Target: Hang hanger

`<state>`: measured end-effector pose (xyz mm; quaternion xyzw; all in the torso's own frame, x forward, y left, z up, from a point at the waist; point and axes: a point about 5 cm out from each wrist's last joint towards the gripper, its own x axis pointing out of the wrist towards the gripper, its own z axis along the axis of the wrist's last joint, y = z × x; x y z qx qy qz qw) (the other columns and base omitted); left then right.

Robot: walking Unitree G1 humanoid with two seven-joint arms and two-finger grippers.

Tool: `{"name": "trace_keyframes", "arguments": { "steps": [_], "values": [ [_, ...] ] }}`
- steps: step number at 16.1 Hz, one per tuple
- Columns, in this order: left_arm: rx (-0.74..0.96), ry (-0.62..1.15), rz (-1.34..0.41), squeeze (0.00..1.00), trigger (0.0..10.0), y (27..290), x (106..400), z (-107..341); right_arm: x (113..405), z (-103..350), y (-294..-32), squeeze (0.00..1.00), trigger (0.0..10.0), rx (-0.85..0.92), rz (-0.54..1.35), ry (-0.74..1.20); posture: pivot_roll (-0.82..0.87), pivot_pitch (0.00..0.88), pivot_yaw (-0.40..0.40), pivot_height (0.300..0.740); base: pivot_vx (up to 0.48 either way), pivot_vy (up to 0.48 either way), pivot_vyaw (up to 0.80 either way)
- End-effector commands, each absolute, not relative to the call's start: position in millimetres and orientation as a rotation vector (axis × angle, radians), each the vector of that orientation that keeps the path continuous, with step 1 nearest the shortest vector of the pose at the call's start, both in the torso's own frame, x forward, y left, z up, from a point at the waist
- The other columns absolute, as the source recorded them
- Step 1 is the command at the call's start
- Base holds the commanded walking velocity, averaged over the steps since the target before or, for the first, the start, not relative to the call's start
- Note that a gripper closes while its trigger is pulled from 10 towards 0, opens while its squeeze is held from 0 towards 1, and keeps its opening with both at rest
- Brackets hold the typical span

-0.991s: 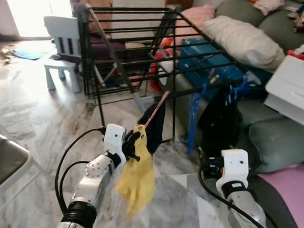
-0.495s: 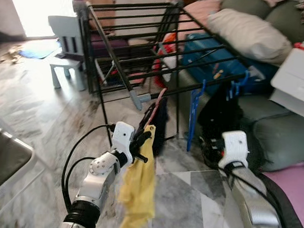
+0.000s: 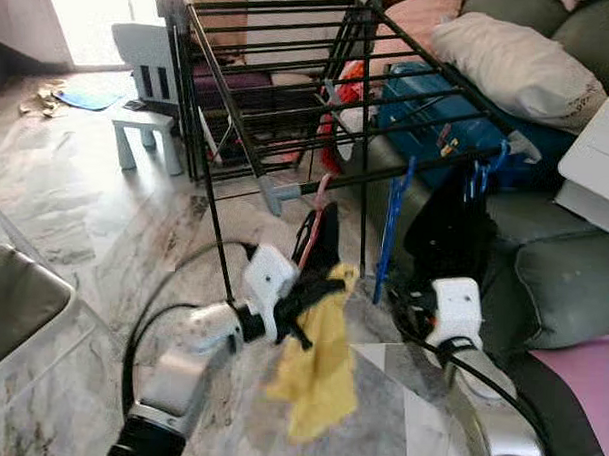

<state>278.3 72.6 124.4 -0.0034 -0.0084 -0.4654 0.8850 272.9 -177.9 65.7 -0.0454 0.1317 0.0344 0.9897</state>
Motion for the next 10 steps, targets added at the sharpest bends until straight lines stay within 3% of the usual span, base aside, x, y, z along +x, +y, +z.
{"name": "trace_keyframes", "arguments": {
  "steps": [1,5,10],
  "values": [
    [-0.011,-0.078,-0.97,0.0,10.0,70.6,280.5,139.8,273.3,65.1,-181.3,0.0,10.0,-0.09,0.05,0.262,0.09,0.0,-0.052,0.74,0.0,0.0,0.0],
    [-0.031,-0.011,-0.841,0.0,10.0,81.5,289.0,126.0,282.2,70.2,-168.5,0.0,10.0,-0.061,0.133,0.251,0.1,0.0,-0.058,0.74,0.0,0.0,0.0],
    [-0.05,-0.019,-0.816,0.0,10.0,76.0,287.0,124.8,292.0,73.9,-149.6,0.0,10.0,-0.111,0.234,0.234,0.11,0.0,-0.066,0.74,0.0,0.0,0.1]
  ]
}}
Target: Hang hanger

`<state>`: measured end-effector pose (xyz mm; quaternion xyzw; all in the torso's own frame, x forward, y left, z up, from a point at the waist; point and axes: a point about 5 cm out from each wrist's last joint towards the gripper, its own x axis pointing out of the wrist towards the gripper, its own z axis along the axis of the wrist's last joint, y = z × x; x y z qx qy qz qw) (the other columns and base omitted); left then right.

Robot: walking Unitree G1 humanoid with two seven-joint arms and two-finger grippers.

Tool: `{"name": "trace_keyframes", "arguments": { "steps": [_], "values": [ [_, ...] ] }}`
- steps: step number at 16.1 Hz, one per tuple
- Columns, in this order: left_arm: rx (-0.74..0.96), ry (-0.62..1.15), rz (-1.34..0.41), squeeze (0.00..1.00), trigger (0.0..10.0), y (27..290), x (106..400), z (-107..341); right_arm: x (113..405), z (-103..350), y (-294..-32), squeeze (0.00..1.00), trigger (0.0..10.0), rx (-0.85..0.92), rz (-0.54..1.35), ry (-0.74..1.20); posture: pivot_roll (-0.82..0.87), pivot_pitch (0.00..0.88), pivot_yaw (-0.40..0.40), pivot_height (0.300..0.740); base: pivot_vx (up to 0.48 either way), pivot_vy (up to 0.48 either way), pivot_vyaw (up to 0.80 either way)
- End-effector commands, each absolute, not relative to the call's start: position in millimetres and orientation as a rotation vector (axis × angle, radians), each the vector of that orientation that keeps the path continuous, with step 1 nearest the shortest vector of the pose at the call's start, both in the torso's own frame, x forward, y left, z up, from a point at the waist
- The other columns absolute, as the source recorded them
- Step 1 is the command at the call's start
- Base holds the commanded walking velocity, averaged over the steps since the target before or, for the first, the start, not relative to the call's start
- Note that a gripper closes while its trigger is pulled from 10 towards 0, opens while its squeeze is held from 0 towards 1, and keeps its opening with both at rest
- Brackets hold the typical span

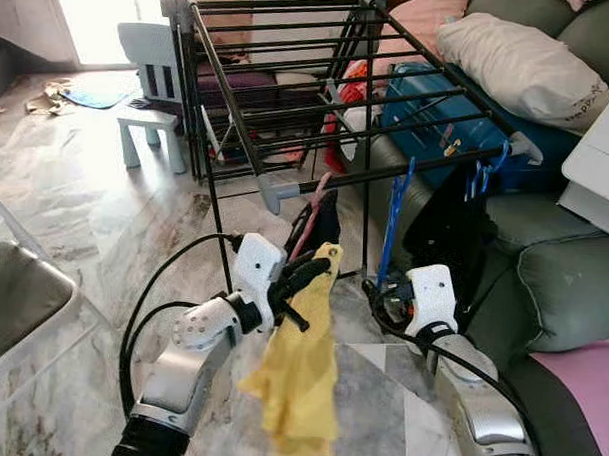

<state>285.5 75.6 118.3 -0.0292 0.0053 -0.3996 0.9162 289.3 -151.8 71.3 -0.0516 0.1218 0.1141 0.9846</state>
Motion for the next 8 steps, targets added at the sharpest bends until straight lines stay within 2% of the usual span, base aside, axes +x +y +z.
{"name": "trace_keyframes", "arguments": {
  "steps": [1,5,8],
  "values": [
    [-0.048,-0.017,-0.82,0.0,10.0,74.4,286.2,124.1,293.5,74.8,-148.4,0.0,10.0,-0.106,0.228,0.229,0.11,0.0,-0.064,0.74,0.0,0.0,0.52],
    [-0.048,-0.006,-0.827,0.0,10.0,72.3,288.4,122.0,293.6,75.0,-153.8,0.0,10.0,-0.123,0.157,0.215,0.1,0.0,-0.058,0.74,0.0,0.0,0.8],
    [-0.051,-0.002,-0.837,0.0,10.0,69.4,288.6,120.9,294.4,74.8,-167.2,0.0,10.0,-0.118,0.061,0.214,0.09,0.0,-0.06,0.74,0.0,0.0,0.0]
  ]
}}
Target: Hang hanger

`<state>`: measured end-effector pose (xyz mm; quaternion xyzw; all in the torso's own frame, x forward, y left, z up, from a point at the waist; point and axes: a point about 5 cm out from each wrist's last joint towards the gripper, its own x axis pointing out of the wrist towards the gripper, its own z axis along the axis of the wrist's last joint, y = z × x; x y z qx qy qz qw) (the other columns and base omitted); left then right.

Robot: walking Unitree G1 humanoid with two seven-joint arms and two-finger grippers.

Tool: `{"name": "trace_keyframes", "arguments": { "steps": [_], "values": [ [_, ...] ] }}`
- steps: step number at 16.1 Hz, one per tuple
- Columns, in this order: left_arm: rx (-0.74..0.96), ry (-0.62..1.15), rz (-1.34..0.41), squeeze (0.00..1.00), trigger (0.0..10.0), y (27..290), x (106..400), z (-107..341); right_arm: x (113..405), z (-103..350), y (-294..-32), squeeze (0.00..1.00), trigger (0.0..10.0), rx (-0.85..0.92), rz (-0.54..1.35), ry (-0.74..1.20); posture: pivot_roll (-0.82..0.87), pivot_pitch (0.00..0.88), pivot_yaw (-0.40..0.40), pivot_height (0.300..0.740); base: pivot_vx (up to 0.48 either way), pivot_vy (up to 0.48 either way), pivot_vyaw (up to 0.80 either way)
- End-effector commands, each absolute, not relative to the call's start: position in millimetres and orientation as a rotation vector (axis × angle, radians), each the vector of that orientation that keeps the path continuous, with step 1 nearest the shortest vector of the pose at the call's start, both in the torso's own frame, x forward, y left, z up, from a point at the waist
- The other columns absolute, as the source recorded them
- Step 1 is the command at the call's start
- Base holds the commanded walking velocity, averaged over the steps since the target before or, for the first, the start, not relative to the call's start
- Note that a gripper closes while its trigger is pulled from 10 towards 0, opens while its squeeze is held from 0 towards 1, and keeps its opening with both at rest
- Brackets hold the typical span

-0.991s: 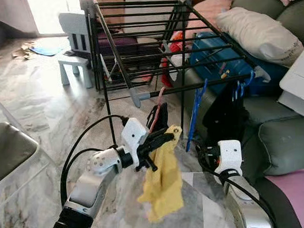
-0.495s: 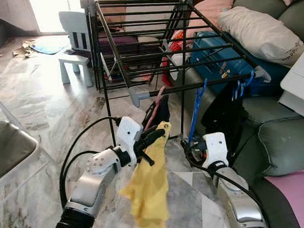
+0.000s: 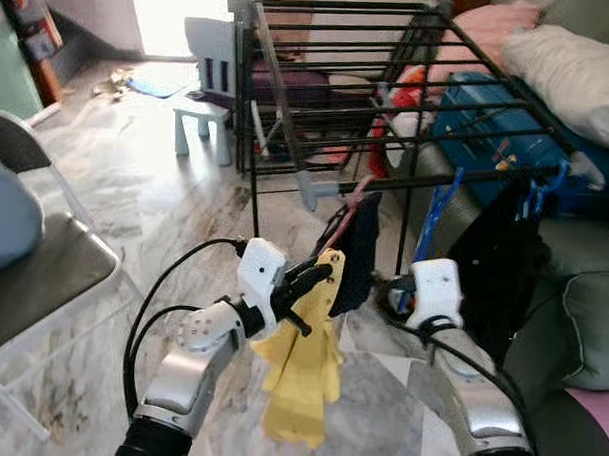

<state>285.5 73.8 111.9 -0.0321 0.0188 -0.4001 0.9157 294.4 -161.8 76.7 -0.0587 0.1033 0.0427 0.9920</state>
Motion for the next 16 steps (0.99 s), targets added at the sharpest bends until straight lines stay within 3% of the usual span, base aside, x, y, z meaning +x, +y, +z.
{"name": "trace_keyframes", "arguments": {
  "steps": [1,5,16],
  "values": [
    [-0.055,-0.001,-0.844,0.0,10.0,67.7,288.5,120.6,295.0,75.3,-173.2,0.0,10.0,-0.122,0.012,0.212,0.08,0.0,-0.062,0.74,0.0,0.0,0.0],
    [-0.061,-0.005,-0.858,0.0,10.0,63.2,288.8,119.4,294.3,73.8,-175.7,0.0,10.0,-0.104,-0.008,0.224,0.08,0.0,-0.068,0.74,0.211,0.0,0.0],
    [-0.058,-0.01,-0.867,0.0,10.0,59.6,290.3,118.3,294.2,70.4,-168.2,0.0,10.0,-0.101,0.043,0.243,0.08,0.0,-0.067,0.74,0.383,0.0,0.0]
  ]
}}
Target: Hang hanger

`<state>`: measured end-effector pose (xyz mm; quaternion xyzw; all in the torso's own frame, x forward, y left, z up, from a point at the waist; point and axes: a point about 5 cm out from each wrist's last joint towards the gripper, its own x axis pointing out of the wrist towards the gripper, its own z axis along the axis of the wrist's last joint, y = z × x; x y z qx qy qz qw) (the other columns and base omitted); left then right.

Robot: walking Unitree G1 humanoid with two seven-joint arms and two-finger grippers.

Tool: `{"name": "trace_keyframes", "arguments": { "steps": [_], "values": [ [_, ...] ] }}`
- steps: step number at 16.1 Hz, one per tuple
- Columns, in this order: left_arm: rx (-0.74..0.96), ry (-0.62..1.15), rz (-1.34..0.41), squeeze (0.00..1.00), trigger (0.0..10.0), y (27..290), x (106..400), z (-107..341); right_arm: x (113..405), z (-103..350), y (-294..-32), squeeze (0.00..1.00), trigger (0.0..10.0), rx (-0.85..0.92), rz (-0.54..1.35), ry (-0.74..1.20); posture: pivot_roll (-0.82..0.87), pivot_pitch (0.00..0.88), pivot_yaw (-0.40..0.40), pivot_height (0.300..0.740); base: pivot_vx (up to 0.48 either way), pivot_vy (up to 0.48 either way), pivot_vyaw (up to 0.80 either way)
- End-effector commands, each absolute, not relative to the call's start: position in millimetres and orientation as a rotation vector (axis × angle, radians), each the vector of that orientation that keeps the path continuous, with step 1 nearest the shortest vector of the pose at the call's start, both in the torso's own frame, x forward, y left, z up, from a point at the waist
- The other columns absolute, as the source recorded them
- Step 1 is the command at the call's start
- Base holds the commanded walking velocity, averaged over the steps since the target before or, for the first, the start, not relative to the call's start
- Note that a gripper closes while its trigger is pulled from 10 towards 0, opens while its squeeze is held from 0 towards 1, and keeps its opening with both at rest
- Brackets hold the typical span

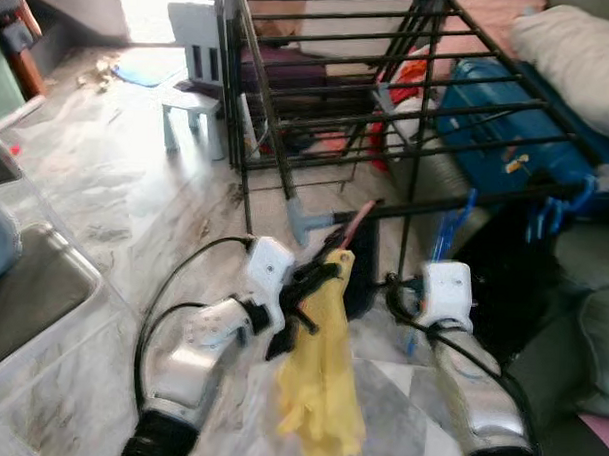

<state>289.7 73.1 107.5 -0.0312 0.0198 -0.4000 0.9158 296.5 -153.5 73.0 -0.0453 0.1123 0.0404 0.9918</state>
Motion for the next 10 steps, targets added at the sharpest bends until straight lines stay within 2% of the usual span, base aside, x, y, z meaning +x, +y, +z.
{"name": "trace_keyframes", "arguments": {
  "steps": [1,10],
  "values": [
    [-0.052,-0.002,-0.864,0.0,10.0,59.1,290.2,116.9,293.4,69.4,-168.2,0.0,10.0,-0.099,0.044,0.249,0.08,0.0,-0.068,0.74,0.277,0.0,0.0],
    [-0.06,0.011,-0.869,0.0,10.0,57.2,289.1,113.8,291.2,65.9,-170.7,0.0,10.0,-0.111,0.044,0.275,0.07,0.0,-0.071,0.74,0.0,0.0,0.0]
  ]
}}
